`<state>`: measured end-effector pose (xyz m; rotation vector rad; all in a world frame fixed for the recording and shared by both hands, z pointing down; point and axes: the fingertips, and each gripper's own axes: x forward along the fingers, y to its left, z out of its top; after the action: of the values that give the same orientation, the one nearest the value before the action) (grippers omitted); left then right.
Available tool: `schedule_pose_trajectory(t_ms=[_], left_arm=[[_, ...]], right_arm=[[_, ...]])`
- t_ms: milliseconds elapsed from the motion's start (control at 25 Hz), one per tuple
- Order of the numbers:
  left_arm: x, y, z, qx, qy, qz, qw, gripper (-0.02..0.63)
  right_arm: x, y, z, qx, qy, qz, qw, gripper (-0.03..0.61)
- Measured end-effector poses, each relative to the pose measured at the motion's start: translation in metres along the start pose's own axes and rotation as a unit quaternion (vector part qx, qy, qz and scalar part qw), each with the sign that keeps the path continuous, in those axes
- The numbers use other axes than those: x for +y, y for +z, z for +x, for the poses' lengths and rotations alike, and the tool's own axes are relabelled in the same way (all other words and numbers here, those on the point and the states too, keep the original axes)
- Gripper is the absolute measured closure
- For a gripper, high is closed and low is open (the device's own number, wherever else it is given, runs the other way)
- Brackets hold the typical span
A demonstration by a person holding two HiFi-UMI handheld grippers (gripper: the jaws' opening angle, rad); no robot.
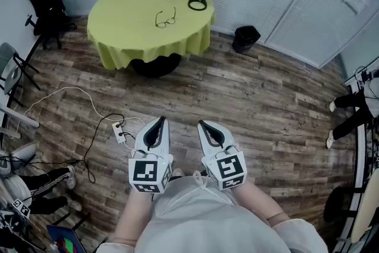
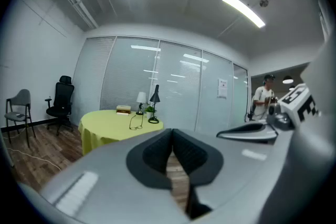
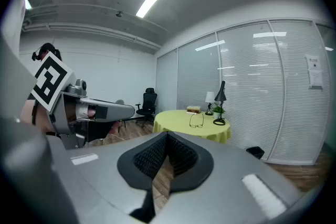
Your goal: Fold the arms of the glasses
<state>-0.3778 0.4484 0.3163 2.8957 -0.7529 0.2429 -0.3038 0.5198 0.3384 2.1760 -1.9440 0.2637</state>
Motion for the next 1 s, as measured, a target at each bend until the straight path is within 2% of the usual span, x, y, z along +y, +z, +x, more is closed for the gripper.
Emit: schedule_pose_trajectory(t_ms=[320, 640, 1000], left_arm=[[0.01, -0.001, 0.01, 0.003, -0.001, -0.006, 1.0, 0.606], [0.023, -0.011, 0.016, 0.013, 0.004, -0.02, 0.9997, 0.607], [0.048, -0.01, 0.068, 0.027, 0.023, -0.026, 0.999, 0.607]], right_arm=[[-0.001, 0.003, 0.019, 0.006, 0.006, -0.004, 1.0, 0.58], [-0.005, -0.008, 0.035, 0.018, 0.002, 0.023, 1.0, 0.58], [-0.038, -0.011, 0.085, 0.026, 0.017, 0.019, 0.999, 0.58]])
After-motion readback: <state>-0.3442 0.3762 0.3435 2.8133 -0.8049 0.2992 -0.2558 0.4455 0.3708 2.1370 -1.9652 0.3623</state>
